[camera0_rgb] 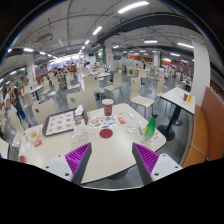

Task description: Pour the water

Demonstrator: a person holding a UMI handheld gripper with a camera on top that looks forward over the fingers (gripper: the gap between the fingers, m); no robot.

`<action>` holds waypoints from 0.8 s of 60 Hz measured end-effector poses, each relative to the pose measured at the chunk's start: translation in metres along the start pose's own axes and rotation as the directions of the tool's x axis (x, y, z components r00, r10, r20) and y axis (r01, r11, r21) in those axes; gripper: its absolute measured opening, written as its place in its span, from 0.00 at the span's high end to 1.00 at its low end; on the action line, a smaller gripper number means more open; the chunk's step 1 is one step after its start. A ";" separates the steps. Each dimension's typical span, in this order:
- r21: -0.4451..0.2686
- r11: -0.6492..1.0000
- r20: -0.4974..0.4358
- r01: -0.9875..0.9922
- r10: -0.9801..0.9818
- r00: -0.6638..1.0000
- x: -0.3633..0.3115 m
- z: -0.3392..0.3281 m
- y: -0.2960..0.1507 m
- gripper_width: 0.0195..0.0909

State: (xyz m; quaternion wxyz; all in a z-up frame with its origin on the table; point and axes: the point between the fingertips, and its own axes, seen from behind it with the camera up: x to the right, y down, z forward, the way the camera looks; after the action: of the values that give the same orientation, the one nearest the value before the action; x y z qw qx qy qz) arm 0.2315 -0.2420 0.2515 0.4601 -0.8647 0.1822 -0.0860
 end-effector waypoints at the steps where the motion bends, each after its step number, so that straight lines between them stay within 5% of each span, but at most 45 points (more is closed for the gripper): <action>1: 0.001 1.000 -0.001 0.000 0.000 1.000 0.001 0.000 0.000 0.10; 26: 0.079 0.996 0.011 -0.038 0.037 0.999 0.112 0.081 0.008 0.10; 48: 0.191 0.981 0.000 -0.034 0.035 0.999 0.208 0.264 0.016 0.09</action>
State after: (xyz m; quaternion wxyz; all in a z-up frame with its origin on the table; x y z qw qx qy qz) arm 0.5030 -0.1299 0.0861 0.5419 -0.8132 0.1889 -0.0967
